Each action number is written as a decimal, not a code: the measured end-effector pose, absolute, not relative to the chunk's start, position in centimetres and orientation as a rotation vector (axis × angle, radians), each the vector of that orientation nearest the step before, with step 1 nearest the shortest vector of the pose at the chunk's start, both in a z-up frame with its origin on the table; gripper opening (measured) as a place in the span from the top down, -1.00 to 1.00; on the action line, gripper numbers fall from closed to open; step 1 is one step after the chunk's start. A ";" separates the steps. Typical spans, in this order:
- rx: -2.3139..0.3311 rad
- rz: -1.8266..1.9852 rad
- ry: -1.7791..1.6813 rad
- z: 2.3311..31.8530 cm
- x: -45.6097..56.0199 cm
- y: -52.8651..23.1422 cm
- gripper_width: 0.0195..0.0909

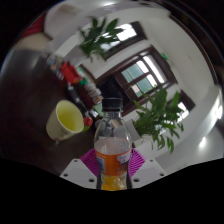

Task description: Pour water

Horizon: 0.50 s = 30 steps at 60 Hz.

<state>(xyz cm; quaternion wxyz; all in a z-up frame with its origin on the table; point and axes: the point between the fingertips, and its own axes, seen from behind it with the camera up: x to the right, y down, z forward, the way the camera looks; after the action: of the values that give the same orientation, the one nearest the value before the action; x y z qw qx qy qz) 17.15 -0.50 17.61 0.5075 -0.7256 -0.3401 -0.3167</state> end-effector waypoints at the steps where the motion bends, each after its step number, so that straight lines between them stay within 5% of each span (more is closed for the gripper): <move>1: -1.740 -0.798 -0.860 17.3 17.7 0.0 0.62; 12: -1.593 -1.079 -1.206 14.9 22.3 2.7 0.58; 30: -1.216 -1.449 -1.608 15.0 26.4 6.1 0.58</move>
<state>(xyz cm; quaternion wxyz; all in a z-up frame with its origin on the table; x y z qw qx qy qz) 26.41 6.09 15.02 0.3234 -0.4633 -0.6129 -0.5523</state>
